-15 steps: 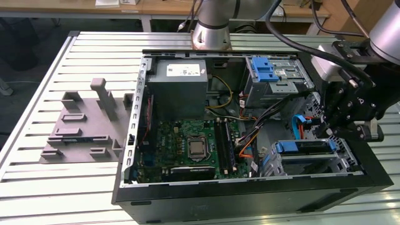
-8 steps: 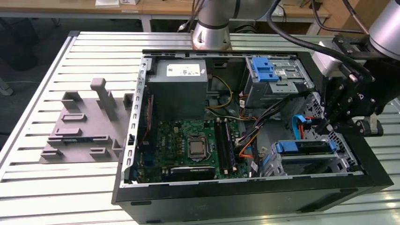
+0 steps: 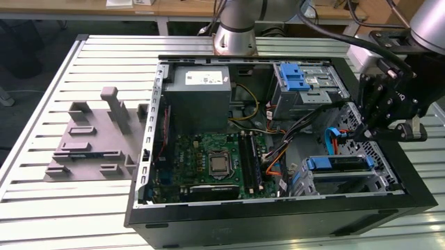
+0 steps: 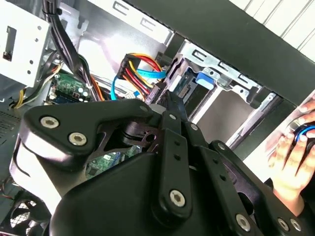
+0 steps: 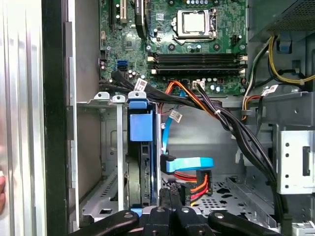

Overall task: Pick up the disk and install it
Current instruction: 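Insert the first disk wire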

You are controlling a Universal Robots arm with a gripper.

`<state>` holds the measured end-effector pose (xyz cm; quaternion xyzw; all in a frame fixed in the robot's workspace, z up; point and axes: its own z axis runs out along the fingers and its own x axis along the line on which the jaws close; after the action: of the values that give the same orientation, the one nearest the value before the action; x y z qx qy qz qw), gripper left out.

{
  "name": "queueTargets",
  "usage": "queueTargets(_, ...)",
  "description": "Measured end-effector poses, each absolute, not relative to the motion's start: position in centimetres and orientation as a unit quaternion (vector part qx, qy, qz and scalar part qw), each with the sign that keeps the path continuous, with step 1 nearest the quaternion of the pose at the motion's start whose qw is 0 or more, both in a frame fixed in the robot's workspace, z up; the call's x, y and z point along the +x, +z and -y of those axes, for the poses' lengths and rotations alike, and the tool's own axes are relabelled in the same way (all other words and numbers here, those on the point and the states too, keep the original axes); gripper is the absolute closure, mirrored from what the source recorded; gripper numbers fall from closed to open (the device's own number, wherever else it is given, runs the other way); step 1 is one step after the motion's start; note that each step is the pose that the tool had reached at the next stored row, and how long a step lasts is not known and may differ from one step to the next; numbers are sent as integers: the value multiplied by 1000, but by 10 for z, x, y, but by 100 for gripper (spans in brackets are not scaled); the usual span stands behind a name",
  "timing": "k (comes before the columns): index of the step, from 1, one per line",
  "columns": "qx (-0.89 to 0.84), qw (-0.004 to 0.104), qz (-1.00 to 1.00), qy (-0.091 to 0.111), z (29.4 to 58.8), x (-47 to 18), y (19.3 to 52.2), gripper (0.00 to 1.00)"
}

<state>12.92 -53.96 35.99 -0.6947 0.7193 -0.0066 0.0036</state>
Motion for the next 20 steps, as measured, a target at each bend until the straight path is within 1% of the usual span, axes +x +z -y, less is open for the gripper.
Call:
queueTargets(10, -695, 15, -719, -17, 537, 123, 367, 89)
queueTargets(16, -694, 15, -719, -19, 535, 121, 367, 89)
queueTargets(20, -694, 18, -719, -26, 533, 118, 367, 89)
